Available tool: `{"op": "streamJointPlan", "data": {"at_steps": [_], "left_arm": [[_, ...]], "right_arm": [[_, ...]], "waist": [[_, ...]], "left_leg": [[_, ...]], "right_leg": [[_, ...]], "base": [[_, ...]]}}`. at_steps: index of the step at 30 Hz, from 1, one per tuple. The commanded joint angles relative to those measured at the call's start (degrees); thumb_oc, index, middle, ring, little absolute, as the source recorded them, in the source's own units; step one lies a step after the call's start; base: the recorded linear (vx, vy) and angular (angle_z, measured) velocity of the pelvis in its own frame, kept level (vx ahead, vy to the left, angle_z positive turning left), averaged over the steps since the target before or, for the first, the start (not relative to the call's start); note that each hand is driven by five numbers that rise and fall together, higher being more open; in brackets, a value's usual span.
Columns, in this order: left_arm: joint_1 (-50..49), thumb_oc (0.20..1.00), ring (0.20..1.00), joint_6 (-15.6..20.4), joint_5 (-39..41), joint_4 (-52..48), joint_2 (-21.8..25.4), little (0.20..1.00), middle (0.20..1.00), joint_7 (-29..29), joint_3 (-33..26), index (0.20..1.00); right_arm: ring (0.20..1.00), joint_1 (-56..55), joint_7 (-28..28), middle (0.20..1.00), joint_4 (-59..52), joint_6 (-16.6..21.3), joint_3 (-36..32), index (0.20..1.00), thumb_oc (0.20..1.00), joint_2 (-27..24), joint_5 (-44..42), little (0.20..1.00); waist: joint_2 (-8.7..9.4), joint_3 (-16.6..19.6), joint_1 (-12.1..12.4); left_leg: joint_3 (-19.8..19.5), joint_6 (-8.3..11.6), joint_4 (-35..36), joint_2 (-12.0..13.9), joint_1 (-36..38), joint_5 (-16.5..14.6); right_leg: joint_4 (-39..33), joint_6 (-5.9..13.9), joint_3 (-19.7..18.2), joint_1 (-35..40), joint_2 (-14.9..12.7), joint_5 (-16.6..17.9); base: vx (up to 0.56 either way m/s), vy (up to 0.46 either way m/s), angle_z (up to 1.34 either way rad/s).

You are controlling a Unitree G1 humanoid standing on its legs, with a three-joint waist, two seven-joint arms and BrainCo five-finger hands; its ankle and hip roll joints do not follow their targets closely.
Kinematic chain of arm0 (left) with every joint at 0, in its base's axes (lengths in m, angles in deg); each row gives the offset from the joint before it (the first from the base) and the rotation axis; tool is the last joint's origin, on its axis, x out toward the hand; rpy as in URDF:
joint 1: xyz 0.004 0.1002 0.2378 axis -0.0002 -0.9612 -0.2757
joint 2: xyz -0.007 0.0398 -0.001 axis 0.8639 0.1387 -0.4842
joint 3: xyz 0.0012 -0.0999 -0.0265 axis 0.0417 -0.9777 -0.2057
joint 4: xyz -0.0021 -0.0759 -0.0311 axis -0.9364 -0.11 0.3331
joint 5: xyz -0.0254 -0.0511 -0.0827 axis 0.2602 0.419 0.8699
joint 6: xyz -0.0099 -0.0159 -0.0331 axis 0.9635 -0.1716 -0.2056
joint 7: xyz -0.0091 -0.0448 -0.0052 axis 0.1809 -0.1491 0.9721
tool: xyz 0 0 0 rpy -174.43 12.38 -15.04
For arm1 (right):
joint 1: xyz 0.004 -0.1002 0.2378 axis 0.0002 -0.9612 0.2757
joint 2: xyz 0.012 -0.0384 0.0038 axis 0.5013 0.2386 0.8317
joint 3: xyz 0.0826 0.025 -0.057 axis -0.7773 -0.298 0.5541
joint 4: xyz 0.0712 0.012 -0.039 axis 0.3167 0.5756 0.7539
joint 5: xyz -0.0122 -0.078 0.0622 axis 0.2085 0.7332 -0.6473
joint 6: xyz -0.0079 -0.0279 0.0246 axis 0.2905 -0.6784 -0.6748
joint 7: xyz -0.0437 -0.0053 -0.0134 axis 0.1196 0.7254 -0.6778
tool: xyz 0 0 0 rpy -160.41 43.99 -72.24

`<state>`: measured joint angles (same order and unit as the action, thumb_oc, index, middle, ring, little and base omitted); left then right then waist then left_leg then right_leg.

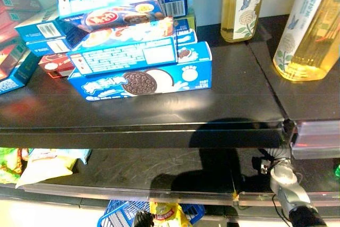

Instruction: Pick up the snacks into the basket

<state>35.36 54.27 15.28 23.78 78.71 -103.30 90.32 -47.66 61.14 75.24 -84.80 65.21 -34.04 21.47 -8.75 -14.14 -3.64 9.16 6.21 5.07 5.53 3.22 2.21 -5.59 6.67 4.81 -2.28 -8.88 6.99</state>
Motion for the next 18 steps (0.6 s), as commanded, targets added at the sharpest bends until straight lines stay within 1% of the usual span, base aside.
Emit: {"op": "streamJointPlan", "data": {"at_steps": [1, 4, 8, 14, 18], "left_arm": [[-1.05, 0.2, 0.2, -1.97, -3.29, 4.9, 5.78, 0.2, 0.2, -2.78, 4.5, 0.2], [-1.03, 0.2, 0.2, -1.97, -3.64, 4.75, 5.7, 0.2, 0.2, -2.93, 4.34, 0.2], [-1.12, 0.2, 0.2, -1.89, -3.93, 4.31, 5.74, 0.2, 0.2, -2.97, 4.68, 0.2], [-1.94, 0.2, 0.2, -1.76, -3.66, 3.28, 5.86, 0.2, 0.2, -2.93, 5.51, 0.2], [-2.24, 0.2, 0.2, -1.6, -3.6, 2.69, 5.97, 0.2, 0.2, -2.9, 6.54, 0.2]], "right_arm": [[1.0, 1.24, 0.86, 1.0, -4.16, 3.53, -0.94, 1.0, 1.0, 1.97, -0.64, 1.0], [1.0, -0.63, 0.7, 1.0, -5.67, 3.82, -1.28, 1.0, 1.0, 2.98, 0.05, 1.0], [1.0, -0.26, 0.5, 1.0, -5.05, 4.06, -0.28, 1.0, 1.0, 3.53, 0.14, 1.0], [1.0, 3.35, -0.28, 1.0, -3.5, 4.19, 0.84, 1.0, 1.0, 3.41, -1.19, 1.0], [1.0, 7.62, -0.83, 1.0, -0.56, 3.08, 2.67, 1.0, 1.0, 1.77, 0.4, 1.0]], "waist": [[3.07, 0.3, 1.32], [3.05, 0.19, 1.02], [2.63, -0.03, 1.06], [1.56, -0.11, 1.87], [1.1, -0.08, 2.86]], "left_leg": [[-2.5, -1.64, -0.07, -2.9, 0.54, -3.04], [-2.53, -1.7, -0.07, -2.96, 0.56, -3.15], [-2.46, -1.76, -0.07, -3.18, 0.58, -3.27], [-2.64, -1.93, -0.07, -3.77, 0.45, -3.27], [-3.06, -2.06, -0.07, -4.13, 0.2, -3.19]], "right_leg": [[0.59, 4.7, 0.46, -0.26, -4.53, -1.37], [0.59, 4.72, 0.46, -0.26, -4.6, -1.41], [0.59, 4.9, 0.37, -0.3, -4.95, -1.38], [0.59, 5.08, 0.63, -0.33, -5.51, -1.31], [0.59, 5.17, 0.86, -0.32, -5.81, -1.16]], "base": [[0.0, 0.0, 0.0], [0.0, 0.0, 0.0], [0.0, 0.0, 0.0], [0.0, 0.0, 0.0], [0.0, 0.013, 0.04]]}}
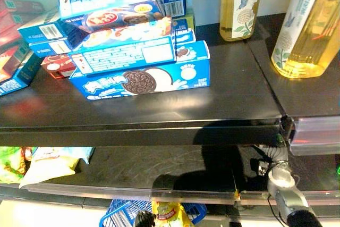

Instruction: Pick up the snacks into the basket

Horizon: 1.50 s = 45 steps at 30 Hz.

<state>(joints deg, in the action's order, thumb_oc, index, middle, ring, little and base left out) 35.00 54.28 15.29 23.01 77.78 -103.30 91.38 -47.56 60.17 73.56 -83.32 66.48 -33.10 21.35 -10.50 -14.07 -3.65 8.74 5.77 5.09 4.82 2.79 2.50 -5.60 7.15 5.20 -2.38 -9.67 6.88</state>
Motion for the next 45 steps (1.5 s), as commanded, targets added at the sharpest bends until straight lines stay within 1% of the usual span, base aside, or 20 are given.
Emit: {"op": "streamJointPlan", "data": {"at_steps": [1, 7, 10, 14, 18, 19, 20, 21, 22, 26, 30, 36, 39, 45], "left_arm": [[-1.97, 0.2, 0.2, -1.49, -3.6, 3.35, 6.95, 0.2, 0.2, -2.89, 5.76, 0.2], [-1.91, 0.2, 0.2, -1.48, -3.05, 3.3, 7.2, 0.2, 0.2, -3.31, 7.55, 0.2], [-1.84, 0.2, 0.2, -1.44, -2.73, 3.45, 7.2, 0.2, 0.2, -3.48, 7.61, 0.2], [-1.73, 0.2, 0.2, -1.33, -2.16, 3.41, 7.29, 0.2, 0.2, -3.67, 7.74, 0.2], [-1.05, 0.2, 0.2, -1.46, -1.67, 3.18, 7.28, 0.2, 0.2, -4.15, 7.84, 0.2], [-1.06, 0.2, 0.2, -1.47, -1.67, 3.17, 7.29, 0.2, 0.2, -4.15, 7.83, 0.2], [-1.06, 0.2, 0.2, -1.47, -1.67, 3.17, 7.29, 0.2, 0.2, -4.15, 7.83, 0.2], [-0.86, 0.2, 0.2, -1.46, -1.53, 3.23, 7.29, 0.2, 0.2, -4.36, 7.63, 0.2], [-0.7, 0.2, 0.2, -1.57, -1.52, 3.21, 7.33, 0.2, 0.2, -4.46, 7.46, 0.2], [-0.53, 0.2, 0.2, -1.6, -1.55, 3.34, 7.38, 0.2, 0.2, -4.59, 7.14, 0.2], [-0.27, 0.2, 0.2, -1.78, -1.61, 3.39, 7.48, 0.2, 0.2, -4.86, 5.94, 0.2], [0.01, 0.2, 0.2, -2.16, -2.26, 4.34, 7.63, 0.2, 0.2, -4.81, 3.77, 0.2], [0.0, 0.2, 0.2, -2.4, -2.68, 4.61, 7.82, 0.2, 0.2, -4.81, 2.31, 0.2], [-0.29, 0.2, 0.2, -2.44, -2.94, 4.62, 8.12, 0.2, 0.2, -4.61, 0.62, 0.2]], "right_arm": [[1.0, 8.76, 0.03, 1.0, 2.1, 1.14, 2.02, 1.0, 1.0, 0.25, 1.23, 1.0], [1.0, 16.39, -1.0, 1.0, 5.67, -0.98, 5.61, 1.0, 1.0, -1.51, 3.66, 1.0], [1.0, 17.64, -0.69, 1.0, 5.54, -1.12, 6.62, 1.0, 1.0, -1.48, 3.67, 1.0], [1.0, 18.58, -0.24, 1.0, 5.17, -1.23, 7.96, 1.0, 1.0, -0.74, 3.88, 1.0], [1.0, 18.71, 1.31, 1.0, 4.59, -1.42, 10.25, 1.0, 1.0, 1.23, 4.01, 1.0], [0.878, 18.71, 1.31, 0.878, 4.59, -1.42, 10.25, 0.878, 0.878, 1.24, 4.01, 0.878], [0.878, 18.71, 1.31, 0.878, 4.59, -1.42, 10.25, 0.878, 0.878, 1.24, 4.01, 0.878], [0.329, 18.15, 1.69, 0.329, 4.55, -1.19, 10.48, 0.329, 0.329, 2.1, 3.56, 0.329], [0.2, 17.52, 1.9, 0.2, 4.24, -1.04, 10.55, 0.2, 0.2, 2.69, 3.24, 0.2], [0.2, 16.45, 2.34, 0.2, 3.84, -0.89, 10.53, 0.2, 0.2, 3.34, 2.94, 0.2], [0.2, 11.84, 3.44, 0.2, 0.7, -0.6, 10.01, 0.2, 0.2, 4.42, 2.81, 0.2], [0.2, 3.54, 5.84, 0.2, -5.87, -0.02, 8.86, 0.2, 0.2, 4.82, 3.97, 0.2], [0.2, -2.64, 8.02, 0.2, -11.52, 0.6, 7.36, 0.2, 0.2, 4.67, 3.7, 0.2], [0.2, -9.3, 10.52, 0.2, -16.18, 1.55, 5.41, 0.2, 0.2, 4.54, 2.56, 0.2]], "waist": [[2.76, -0.15, 3.11], [2.53, -0.62, 4.51], [2.58, -0.77, 4.76], [2.81, -1.09, 5.09], [3.35, -1.82, 5.66], [3.36, -1.81, 5.63], [3.36, -1.81, 5.63], [3.51, -1.98, 5.82], [3.72, -1.95, 5.94], [4.02, -1.91, 5.96], [4.79, -1.82, 5.7], [5.92, -1.27, 4.56], [6.72, -0.87, 3.55], [7.47, -0.3, 2.51]], "left_leg": [[-2.71, -1.64, -0.09, -3.5, 0.57, -3.48], [-3.7, -1.81, -0.09, -3.9, -0.34, -3.12], [-4.07, -1.9, -0.09, -4.09, -0.74, -2.99], [-4.41, -1.99, -0.13, -4.09, -1.28, -2.77], [-5.23, -2.13, -0.2, -4.04, -2.02, -2.49], [-5.25, -2.13, -0.21, -4.04, -2.03, -2.49], [-5.25, -2.13, -0.21, -4.04, -2.03, -2.49], [-5.41, -2.17, -0.19, -4.09, -2.27, -2.39], [-5.57, -2.17, -0.15, -4.08, -2.46, -2.33], [-5.69, -2.19, -0.11, -4.13, -2.66, -2.28], [-5.89, -2.21, -0.09, -4.11, -2.76, -2.28], [-5.43, -2.14, -0.09, -3.98, -2.0, -2.69], [-5.21, -2.0, -0.09, -3.66, -1.5, -2.85], [-4.98, -1.72, -0.09, -3.05, -0.9, -2.91]], "right_leg": [[0.6, 4.71, 0.51, -0.28, -5.08, -1.03], [0.6, 4.56, 1.01, -0.61, -5.43, -0.61], [0.63, 4.56, 1.3, -0.77, -5.54, -0.54], [0.84, 4.43, 1.62, -1.07, -5.57, -0.57], [1.13, 4.28, 2.08, -1.51, -5.58, -0.57], [1.13, 4.28, 2.11, -1.51, -5.59, -0.57], [1.13, 4.28, 2.11, -1.51, -5.59, -0.57], [1.09, 4.3, 2.31, -1.61, -5.59, -0.49], [1.04, 4.34, 2.39, -1.73, -5.61, -0.47], [1.02, 4.32, 2.54, -1.87, -5.64, -0.42], [1.04, 4.32, 2.65, -1.74, -5.81, -0.35], [1.06, 4.4, 2.59, -1.17, -5.75, -0.58], [1.09, 4.29, 2.34, -0.76, -5.42, -0.93], [1.4, 4.12, 2.19, -0.29, -4.89, -1.4]], "base": [[0.0, 0.01, 0.06], [0.0, 0.008, 0.05], [-0.01, 0.006, 0.13], [0.0, 0.01, 0.07], [-0.01, 0.003, 0.07], [0.0, 0.0, 0.0], [-0.01, 0.007, 0.03], [-0.01, 0.014, 0.03], [-0.01, 0.014, 0.03], [0.0, 0.0, 0.0], [0.0, 0.004, 0.02], [0.0, 0.0, 0.03], [0.0, -0.006, -0.01], [0.0, -0.005, 0.0]]}}
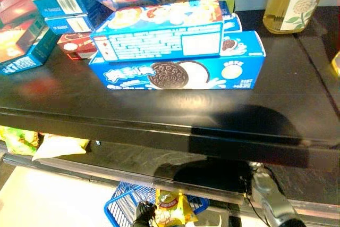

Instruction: Pick up the snacks into the basket

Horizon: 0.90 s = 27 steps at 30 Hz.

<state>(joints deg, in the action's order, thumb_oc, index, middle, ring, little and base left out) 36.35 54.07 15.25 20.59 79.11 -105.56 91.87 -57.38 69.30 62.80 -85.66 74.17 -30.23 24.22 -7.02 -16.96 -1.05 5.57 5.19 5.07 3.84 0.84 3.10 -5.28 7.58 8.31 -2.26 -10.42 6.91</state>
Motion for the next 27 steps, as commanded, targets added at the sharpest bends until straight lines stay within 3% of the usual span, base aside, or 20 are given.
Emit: {"op": "streamJointPlan", "data": {"at_steps": [1, 15, 25, 26, 27], "left_arm": [[-1.77, 0.2, 0.2, -2.26, -3.01, 7.07, 6.83, 0.2, 0.2, -2.26, -0.22, 0.2], [-2.65, 0.2, 0.2, -2.54, -3.7, 7.94, 7.45, 0.2, 0.2, -0.44, -2.33, 0.2], [-2.7, 0.2, 0.2, -2.73, -4.09, 8.19, 7.66, 0.2, 0.2, -0.22, -2.43, 0.2], [-2.7, 0.2, 0.2, -2.87, -4.21, 8.16, 7.67, 0.2, 0.2, -0.35, -2.31, 0.2], [-2.6, 0.2, 0.2, -3.1, -4.47, 8.13, 7.84, 0.2, 0.2, -0.64, -2.15, 0.2]], "right_arm": [[0.2, -0.6, 1.76, 0.2, -6.08, 4.09, -2.66, 0.2, 0.2, 1.76, -0.6, 0.2], [0.2, -9.05, 7.5, 0.2, -10.58, 4.02, -3.45, 0.2, 0.2, 1.64, -1.95, 0.2], [0.2, -9.78, 7.68, 0.2, -10.0, 3.9, -3.83, 0.2, 0.2, 2.32, -2.09, 0.2], [0.862, -9.59, 7.06, 0.862, -9.83, 3.92, -3.99, 0.862, 0.862, 2.35, -1.53, 0.862], [1.0, -8.87, 5.76, 1.0, -9.59, 3.76, -3.95, 1.0, 1.0, 2.51, -0.68, 1.0]], "waist": [[4.07, 2.76, -0.23], [5.29, 6.74, -1.33], [6.37, 7.75, -1.12], [6.62, 7.85, -1.05], [7.11, 7.79, -0.83]], "left_leg": [[-1.76, -1.06, -0.07, -1.9, 1.25, -3.5], [-1.6, -0.56, -0.07, -0.37, 4.4, -4.32], [-2.1, -0.54, -0.07, -0.1, 4.38, -4.2], [-2.12, -0.65, -0.07, -0.2, 4.14, -4.23], [-2.1, -1.03, -0.07, -0.54, 3.85, -4.23]], "right_leg": [[1.16, 3.62, -0.87, -0.22, -3.97, -1.53], [2.35, 2.85, -0.38, 2.94, -2.35, -4.04], [2.37, 2.87, 0.38, 3.48, -1.97, -4.12], [2.27, 3.0, 0.44, 3.34, -2.05, -3.96], [2.2, 3.26, 0.53, 3.01, -2.31, -3.42]], "base": [[-0.01, -0.022, -0.04], [0.0, -0.001, 0.0], [0.0, 0.003, 0.0], [-0.04, 0.08, 0.04], [-0.02, 0.06, 0.03]]}}
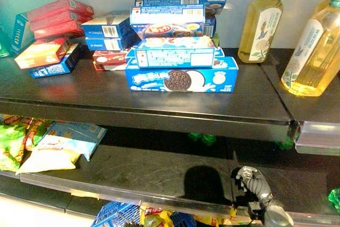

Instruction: Pick up the snacks into the basket

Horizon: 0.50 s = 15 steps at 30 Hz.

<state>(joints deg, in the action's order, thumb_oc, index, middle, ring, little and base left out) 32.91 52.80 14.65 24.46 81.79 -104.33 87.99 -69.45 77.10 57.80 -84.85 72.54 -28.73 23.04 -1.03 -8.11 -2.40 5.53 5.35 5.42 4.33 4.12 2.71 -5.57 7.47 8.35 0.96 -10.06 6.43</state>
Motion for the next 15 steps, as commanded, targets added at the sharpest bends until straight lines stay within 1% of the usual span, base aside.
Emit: {"op": "streamJointPlan", "data": {"at_steps": [1, 4, 5, 6, 7, 8, 9, 10, 11, 12, 13, 14, 15], "left_arm": [[0.86, 0.2, 0.2, -1.83, -3.87, 4.27, 5.18, 0.2, 0.2, -1.87, 1.73, 0.2], [1.16, 0.2, 0.2, -2.17, -3.99, 4.29, 5.56, 0.2, 0.2, -2.29, 1.79, 0.2], [1.22, 0.2, 0.2, -2.33, -4.22, 4.32, 5.66, 0.2, 0.2, -2.48, 1.84, 0.2], [1.39, 0.2, 0.2, -2.42, -4.61, 4.44, 5.8, 0.2, 0.2, -2.69, 1.89, 0.2], [1.48, 0.2, 0.2, -2.63, -4.76, 4.41, 6.21, 0.2, 0.2, -3.19, 1.58, 0.2], [1.51, 0.2, 0.2, -2.63, -4.76, 4.42, 6.23, 0.2, 0.2, -3.19, 1.56, 0.2], [1.45, 0.2, 0.2, -2.61, -4.29, 4.37, 6.5, 0.2, 0.2, -3.72, 1.08, 0.2], [1.5, 0.2, 0.2, -2.61, -4.12, 4.33, 6.77, 0.2, 0.2, -3.94, 0.93, 0.2], [1.5, 0.2, 0.2, -2.87, -4.55, 4.2, 7.15, 0.2, 0.2, -4.24, 1.05, 0.2], [1.45, 0.2, 0.2, -2.88, -4.87, 4.3, 7.33, 0.2, 0.2, -4.23, 1.25, 0.2], [1.36, 0.2, 0.2, -3.13, -4.84, 4.59, 7.28, 0.2, 0.2, -4.01, 1.0, 0.2], [1.18, 0.2, 0.2, -3.36, -4.67, 5.2, 7.29, 0.2, 0.2, -4.07, 0.64, 0.2], [0.86, 0.2, 0.2, -3.41, -4.51, 5.52, 7.37, 0.2, 0.2, -4.14, 0.26, 0.2]], "right_arm": [[1.0, 3.22, -2.05, 1.0, -4.57, 2.95, -2.31, 1.0, 1.0, 1.02, 0.51, 1.0], [1.0, 3.82, -3.29, 1.0, -4.97, 2.77, -2.48, 1.0, 1.0, 1.49, 1.07, 1.0], [1.0, 3.69, -3.49, 1.0, -5.25, 2.82, -2.62, 1.0, 1.0, 1.77, 0.98, 1.0], [1.0, 3.77, -3.82, 1.0, -5.4, 2.88, -2.81, 1.0, 1.0, 2.26, 0.89, 1.0], [1.0, 4.43, -4.37, 1.0, -5.51, 2.9, -2.7, 1.0, 1.0, 2.84, 0.86, 1.0], [1.0, 4.45, -4.38, 1.0, -5.51, 2.89, -2.7, 1.0, 1.0, 2.87, 0.86, 1.0], [1.0, 4.95, -4.79, 1.0, -5.8, 3.02, -2.58, 1.0, 1.0, 3.32, 0.82, 1.0], [1.0, 5.65, -5.06, 1.0, -6.14, 3.11, -2.13, 1.0, 1.0, 3.43, 0.73, 1.0], [1.0, 5.55, -5.11, 1.0, -6.66, 3.53, -1.83, 1.0, 1.0, 3.8, -0.09, 1.0], [1.0, 5.2, -4.9, 1.0, -6.59, 4.11, -1.57, 1.0, 1.0, 3.71, -0.62, 1.0], [1.0, 4.95, -4.83, 1.0, -6.62, 4.2, -1.32, 1.0, 1.0, 3.54, -0.63, 1.0], [1.0, 4.89, -4.86, 1.0, -6.51, 4.31, -0.93, 1.0, 1.0, 3.44, -0.5, 1.0], [1.0, 4.66, -4.63, 1.0, -6.63, 4.3, -0.77, 1.0, 1.0, 3.38, -0.42, 1.0]], "waist": [[1.14, -1.05, 0.53], [2.15, -1.56, 0.89], [2.56, -1.93, 0.89], [3.03, -2.31, 0.86], [3.51, -2.82, 0.82], [3.56, -2.73, 0.92], [3.68, -3.17, 1.09], [3.48, -3.62, 1.42], [3.28, -3.61, 1.44], [2.76, -3.61, 1.3], [2.3, -3.46, 1.3], [1.93, -2.97, 1.53], [1.47, -2.9, 1.94]], "left_leg": [[-2.05, -1.21, -0.42, -1.05, 0.56, -3.82], [-1.75, -2.13, -0.51, -2.21, 0.12, -4.16], [-1.6, -2.55, -0.73, -2.8, -0.03, -4.37], [-1.23, -2.92, -0.72, -3.45, -0.32, -4.46], [-0.55, -3.29, -0.42, -4.25, -1.1, -4.47], [-0.43, -3.32, -0.42, -4.28, -1.21, -4.45], [0.51, -3.4, -0.42, -4.31, -1.96, -4.22], [1.05, -3.64, -0.42, -4.27, -2.9, -3.78], [1.2, -4.06, -0.42, -4.78, -4.05, -2.92], [1.36, -4.54, -0.42, -5.02, -4.85, -2.31], [1.35, -4.9, -0.42, -5.21, -5.2, -1.75], [1.57, -4.99, -0.42, -5.09, -5.73, -1.54], [1.79, -5.04, -0.42, -4.7, -5.8, -1.27]], "right_leg": [[2.48, 3.39, 0.48, -0.23, -2.7, -2.92], [2.75, 4.26, 0.19, -1.12, -3.64, -1.96], [2.95, 4.75, -0.08, -1.57, -4.16, -1.1], [2.91, 5.54, -0.52, -2.47, -4.75, 0.37], [2.85, 6.72, -1.38, -4.46, -5.79, 4.23], [2.79, 6.73, -1.51, -4.63, -5.8, 4.34], [2.96, 7.19, -1.16, -6.46, -6.05, 6.2], [3.52, 7.05, -0.07, -7.55, -5.68, 5.76], [7.2, 6.32, -0.52, -7.67, -4.29, 3.09], [10.61, 4.67, -1.74, -7.68, -1.92, -0.37], [13.55, 3.5, -2.12, -7.25, 1.1, -3.53], [15.05, 2.83, -1.31, -7.26, 2.4, -5.14], [18.03, 2.24, -0.2, -7.61, 3.44, -6.92]], "base": [[-0.03, 0.091, 0.04], [-0.04, 0.127, 0.01], [-0.07, 0.188, 0.0], [-0.14, 0.226, 0.0], [-0.12, 0.16, -0.06], [-0.15, 0.159, -0.18], [-0.14, 0.118, -0.19], [-0.22, 0.219, -0.33], [-0.21, 0.252, -0.32], [-0.17, 0.285, -0.32], [-0.12, 0.229, -0.17], [-0.11, 0.178, -0.11], [-0.14, 0.147, -0.05]]}}
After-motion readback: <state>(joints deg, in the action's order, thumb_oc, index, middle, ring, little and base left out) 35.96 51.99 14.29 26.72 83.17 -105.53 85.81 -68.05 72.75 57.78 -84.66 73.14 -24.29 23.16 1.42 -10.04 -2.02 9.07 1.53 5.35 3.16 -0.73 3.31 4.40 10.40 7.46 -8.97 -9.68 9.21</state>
